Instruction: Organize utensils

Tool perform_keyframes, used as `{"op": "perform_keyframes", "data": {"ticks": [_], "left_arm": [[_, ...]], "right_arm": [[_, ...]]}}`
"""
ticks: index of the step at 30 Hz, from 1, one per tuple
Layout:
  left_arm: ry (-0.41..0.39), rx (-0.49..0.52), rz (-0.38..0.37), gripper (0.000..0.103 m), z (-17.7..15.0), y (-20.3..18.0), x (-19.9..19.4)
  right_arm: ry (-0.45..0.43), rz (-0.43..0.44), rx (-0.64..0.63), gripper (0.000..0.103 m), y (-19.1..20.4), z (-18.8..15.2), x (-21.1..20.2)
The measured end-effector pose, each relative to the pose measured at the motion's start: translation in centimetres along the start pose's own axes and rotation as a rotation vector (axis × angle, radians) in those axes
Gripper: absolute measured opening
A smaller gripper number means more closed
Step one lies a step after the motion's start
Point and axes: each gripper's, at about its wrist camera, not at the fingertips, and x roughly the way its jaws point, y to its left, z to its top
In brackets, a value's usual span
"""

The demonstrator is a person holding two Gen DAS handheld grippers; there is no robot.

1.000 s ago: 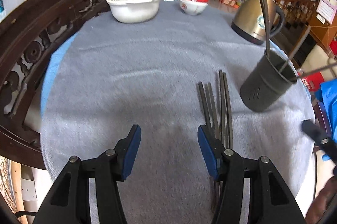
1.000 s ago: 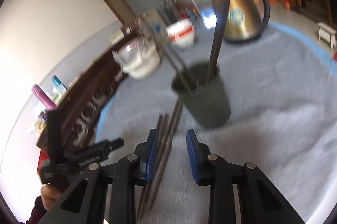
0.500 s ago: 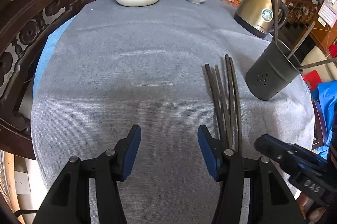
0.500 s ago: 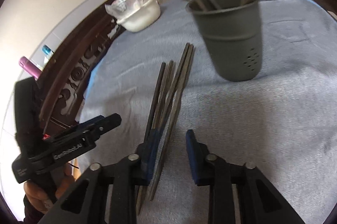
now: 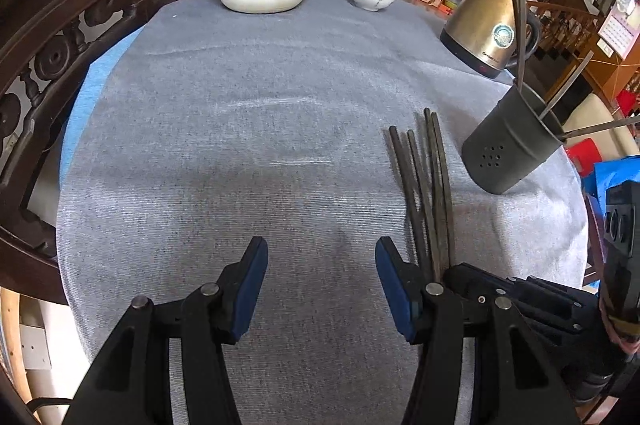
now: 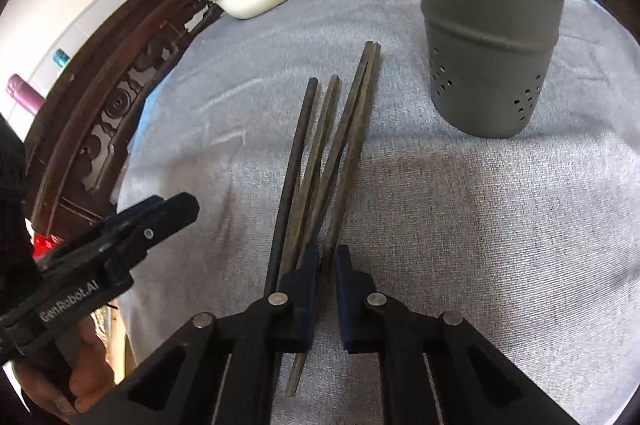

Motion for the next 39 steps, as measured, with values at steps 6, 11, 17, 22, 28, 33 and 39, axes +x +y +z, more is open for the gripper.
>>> {"op": "perform_keyframes", "data": {"ticks": [6,11,17,22,28,33,39], "left_arm": [[0.058,0.012,-0.083,0.057,0.4,-0.7,0.6],[0.110,0.036,-0.104,0.057,0.4,-2.3,2.1],[0.142,0.039,-0.114,0.057,0.8,-3.4,3.2],[0.162,0.049,-0.093,0.057,1.3,-4.1,4.2],[0.167,0.068,-0.072,0.046,1.6,-4.8,4.9],[0.173,0.093,-0.068,0.027,1.9,-5.0,5.3],[0.186,0.141,-0.096,0.011,1.9,-5.2,5.7]], "right_arm": [[0.035,-0.031,-0.007,0.009,-1.4,-0.3,-0.9],[0.065,0.003,0.028,0.008,-2.4,-0.2,-1.2],[0.088,0.044,0.085,0.012,-2.8,-0.2,-0.6],[0.071,0.025,-0.008,0.011,-2.0,-0.5,-0.8],[0.089,0.000,-0.065,0.010,-2.2,-0.6,-1.2],[0.136,-0.041,-0.153,0.008,-2.9,-1.5,-2.0],[0.172,0.020,-0.145,0.008,-3.6,-3.1,-2.9]]}}
